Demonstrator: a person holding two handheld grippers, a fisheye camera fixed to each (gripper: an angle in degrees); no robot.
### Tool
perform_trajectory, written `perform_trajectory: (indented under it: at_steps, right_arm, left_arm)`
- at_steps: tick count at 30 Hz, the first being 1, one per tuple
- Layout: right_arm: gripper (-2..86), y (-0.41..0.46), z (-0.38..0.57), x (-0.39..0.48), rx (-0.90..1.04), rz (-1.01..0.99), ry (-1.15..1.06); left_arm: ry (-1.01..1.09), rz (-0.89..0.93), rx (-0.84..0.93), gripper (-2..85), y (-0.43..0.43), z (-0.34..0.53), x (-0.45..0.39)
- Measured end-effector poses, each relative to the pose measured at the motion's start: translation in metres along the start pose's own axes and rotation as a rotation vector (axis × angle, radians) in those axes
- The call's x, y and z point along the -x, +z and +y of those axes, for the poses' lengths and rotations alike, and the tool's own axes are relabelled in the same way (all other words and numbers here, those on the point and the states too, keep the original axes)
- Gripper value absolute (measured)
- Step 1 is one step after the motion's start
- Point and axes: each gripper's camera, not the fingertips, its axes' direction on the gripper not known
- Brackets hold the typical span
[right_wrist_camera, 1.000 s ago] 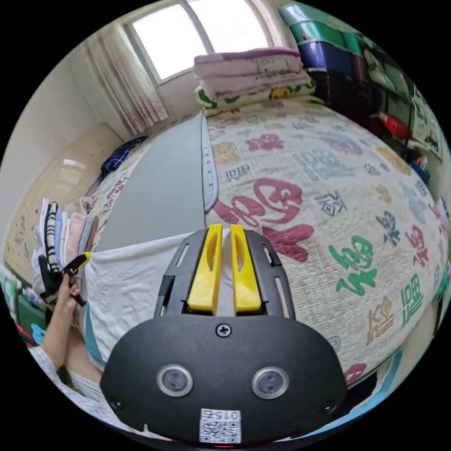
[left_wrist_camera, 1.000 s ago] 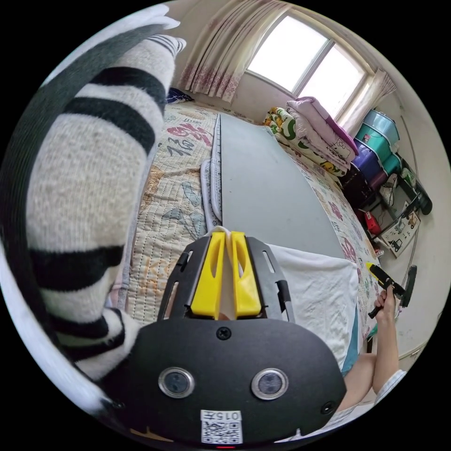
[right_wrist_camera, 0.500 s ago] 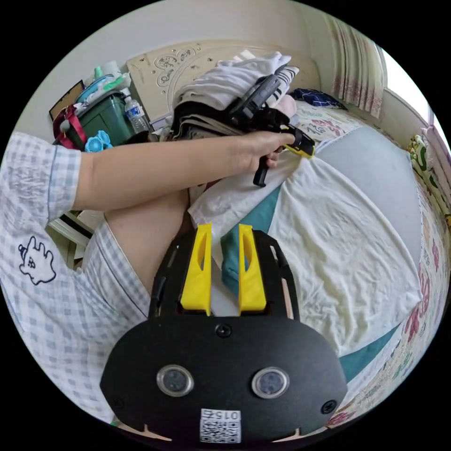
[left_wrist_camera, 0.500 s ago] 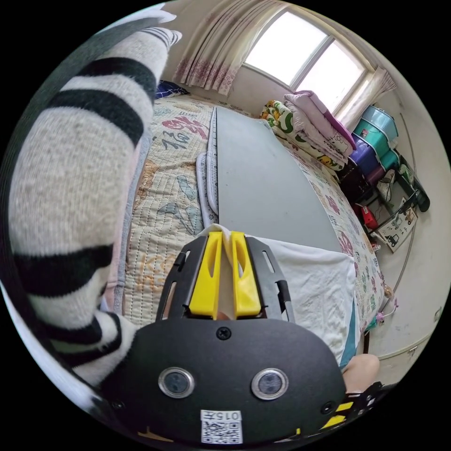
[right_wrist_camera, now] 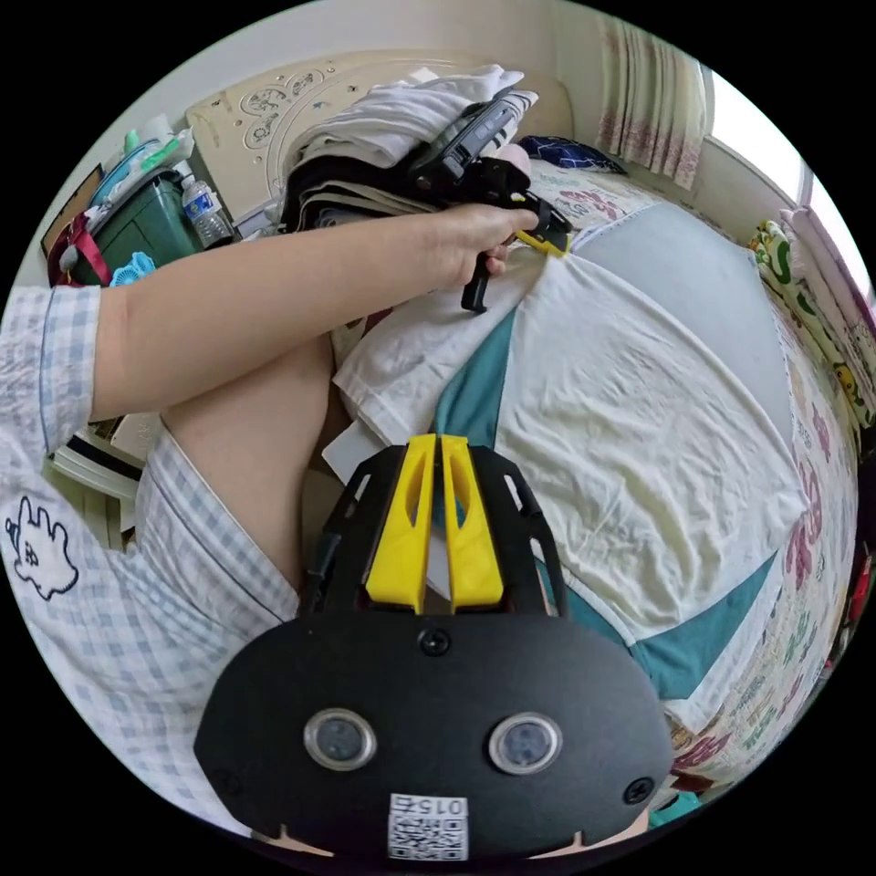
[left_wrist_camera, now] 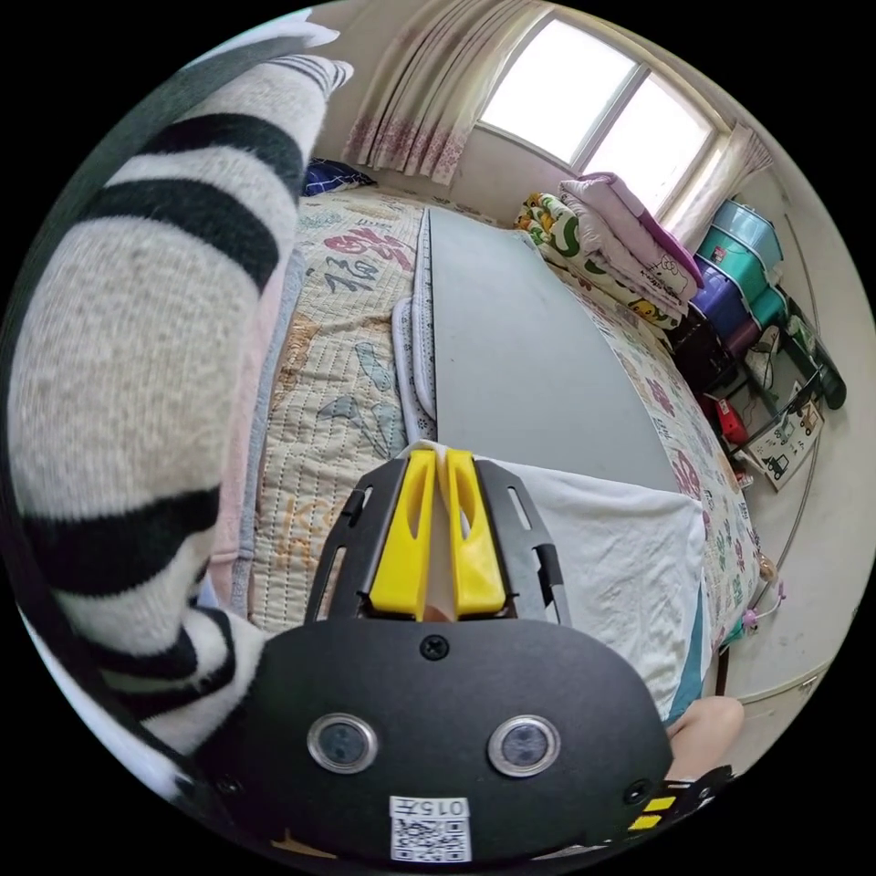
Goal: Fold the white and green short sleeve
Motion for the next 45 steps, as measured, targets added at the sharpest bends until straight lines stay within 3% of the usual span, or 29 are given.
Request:
perform_trajectory:
  at_steps: [5,8,12,16,19,26,32,33,39,45]
  right_arm:
    - [5.5,-0.068,0.049,-0.072,-0.211,0.011,0.243]
    - [6.6,-0.115,0.107,-0.135,-0.351,0.108,0.51]
    - [9.6,-0.131,0.188,-0.222,-0.38,0.186,0.923]
    - [13.4,-0.117,0.221,-0.27,-0.377,0.187,1.089]
    - [13.6,-0.107,0.227,-0.291,-0.384,0.166,1.104]
    - [5.9,-0.093,0.238,-0.315,-0.447,0.0,1.023]
    - [1.3,-0.081,0.26,-0.318,-0.488,-0.006,1.023]
    - [0.9,-0.078,0.266,-0.318,-0.493,-0.008,1.028]
    - [0.2,-0.088,0.289,-0.294,-0.553,0.162,0.974]
    - [0.0,-0.145,0.324,-0.25,-0.691,0.422,0.911]
  left_arm:
    - [0.024,0.085,-0.01,5.2,-0.018,-0.01,-0.03]
    - [0.159,0.148,-0.111,5.6,-0.056,-0.005,-0.072]
    - [0.43,0.227,-0.146,6.3,-0.07,-0.006,-0.169]
    - [0.622,0.294,-0.043,8.8,-0.032,-0.031,-0.292]
    - [0.713,0.363,0.111,9.1,0.02,-0.056,-0.381]
    - [0.865,0.289,0.332,9.6,0.136,-0.091,-0.54]
    - [0.909,0.108,0.416,8.2,0.212,-0.099,-0.614]
    - [0.918,0.052,0.441,4.7,0.225,-0.099,-0.619]
    - [0.879,0.107,0.31,0.7,0.207,-0.114,-0.623]
    - [0.711,0.474,0.134,0.3,0.121,-0.155,-0.597]
